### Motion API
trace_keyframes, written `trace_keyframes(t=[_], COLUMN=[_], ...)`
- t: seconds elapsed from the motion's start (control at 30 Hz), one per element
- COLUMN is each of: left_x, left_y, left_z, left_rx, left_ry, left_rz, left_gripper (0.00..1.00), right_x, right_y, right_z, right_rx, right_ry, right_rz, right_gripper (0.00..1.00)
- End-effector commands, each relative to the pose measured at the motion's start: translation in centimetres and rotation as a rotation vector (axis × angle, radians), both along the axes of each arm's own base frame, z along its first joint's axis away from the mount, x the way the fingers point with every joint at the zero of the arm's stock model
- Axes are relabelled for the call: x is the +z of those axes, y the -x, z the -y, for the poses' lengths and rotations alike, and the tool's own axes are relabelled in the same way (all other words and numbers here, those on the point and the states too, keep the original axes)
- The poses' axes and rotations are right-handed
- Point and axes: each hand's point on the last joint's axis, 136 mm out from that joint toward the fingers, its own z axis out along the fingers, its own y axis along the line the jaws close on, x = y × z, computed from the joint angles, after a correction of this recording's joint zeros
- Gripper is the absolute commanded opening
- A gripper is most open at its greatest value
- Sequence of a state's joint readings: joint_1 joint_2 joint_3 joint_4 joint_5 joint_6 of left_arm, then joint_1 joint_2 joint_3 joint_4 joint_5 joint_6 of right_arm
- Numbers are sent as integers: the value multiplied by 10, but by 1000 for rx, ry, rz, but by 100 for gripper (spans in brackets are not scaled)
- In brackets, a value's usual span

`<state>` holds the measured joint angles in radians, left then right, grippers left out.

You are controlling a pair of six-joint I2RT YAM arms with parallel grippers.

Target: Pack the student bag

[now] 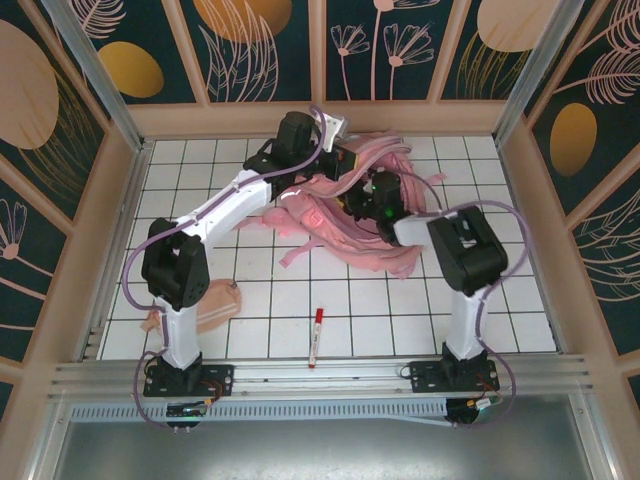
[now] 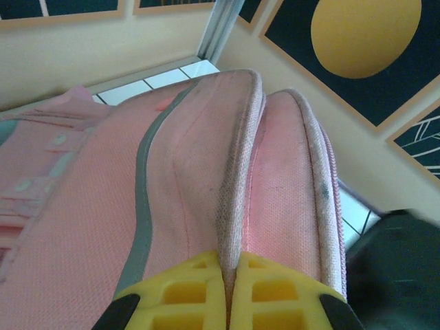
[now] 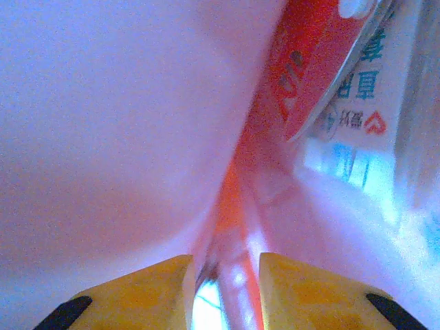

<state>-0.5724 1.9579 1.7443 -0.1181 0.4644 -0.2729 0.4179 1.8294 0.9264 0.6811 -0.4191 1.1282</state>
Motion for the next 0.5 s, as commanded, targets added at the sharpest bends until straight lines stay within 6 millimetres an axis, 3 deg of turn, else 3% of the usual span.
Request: trace_keyframes(t=[0.0, 0.13, 0.2, 0.23, 0.37, 0.47], left_x=[46, 41, 33, 31, 29, 36], left_y=[-12, 5, 16, 19, 28, 32], left_z=[-11, -6, -5, -8, -38, -71], left_rx=[-1, -87, -127, -121, -31, 72], left_ry=[107, 130, 139, 126, 41, 23], left_rz=[138, 121, 75, 64, 130, 164], left_gripper=[0, 0, 24, 32, 36, 42], right_x=[5, 8, 9, 7, 8, 20], right_y=[29, 64, 78, 83, 105, 122], right_z=[22, 52, 75, 87, 159, 208], right_rx=[22, 7, -19, -33, -208, -358], right_ry=[126, 284, 387, 438, 672, 731], right_rz=[36, 48, 48, 39, -37, -111], right_gripper=[32, 36, 38, 38, 41, 44])
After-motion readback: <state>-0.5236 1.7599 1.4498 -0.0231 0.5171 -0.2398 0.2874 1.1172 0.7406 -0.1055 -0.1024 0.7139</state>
